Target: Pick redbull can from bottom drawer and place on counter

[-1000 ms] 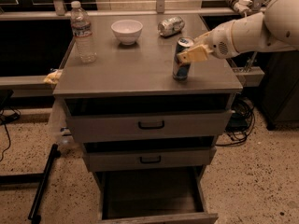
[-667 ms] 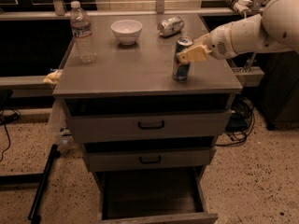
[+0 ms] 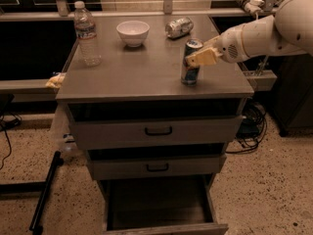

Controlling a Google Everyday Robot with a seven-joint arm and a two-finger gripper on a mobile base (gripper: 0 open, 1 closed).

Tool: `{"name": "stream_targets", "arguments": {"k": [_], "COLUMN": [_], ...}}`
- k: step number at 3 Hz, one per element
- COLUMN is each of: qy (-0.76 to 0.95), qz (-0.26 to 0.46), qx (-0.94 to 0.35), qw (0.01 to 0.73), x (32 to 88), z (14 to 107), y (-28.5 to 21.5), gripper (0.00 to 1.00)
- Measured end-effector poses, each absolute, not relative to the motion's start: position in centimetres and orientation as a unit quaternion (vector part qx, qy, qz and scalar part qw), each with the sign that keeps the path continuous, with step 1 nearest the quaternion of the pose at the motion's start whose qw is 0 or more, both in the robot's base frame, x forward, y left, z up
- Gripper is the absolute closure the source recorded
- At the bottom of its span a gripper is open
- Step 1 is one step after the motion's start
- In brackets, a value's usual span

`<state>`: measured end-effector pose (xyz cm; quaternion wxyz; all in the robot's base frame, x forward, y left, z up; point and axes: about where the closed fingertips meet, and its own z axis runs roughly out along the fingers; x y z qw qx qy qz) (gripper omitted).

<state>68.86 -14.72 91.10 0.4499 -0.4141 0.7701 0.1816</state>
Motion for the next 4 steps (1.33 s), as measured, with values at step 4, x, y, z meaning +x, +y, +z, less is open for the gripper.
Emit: {"name": "stream_targets", "arguments": {"k": [4], "qy": [0.770], "qz": [0.182], "qx": [-0.414], "qw": [0.450], "x": [68.86], "z": [91.09], "y": [-14.71], "gripper": [0.00]}}
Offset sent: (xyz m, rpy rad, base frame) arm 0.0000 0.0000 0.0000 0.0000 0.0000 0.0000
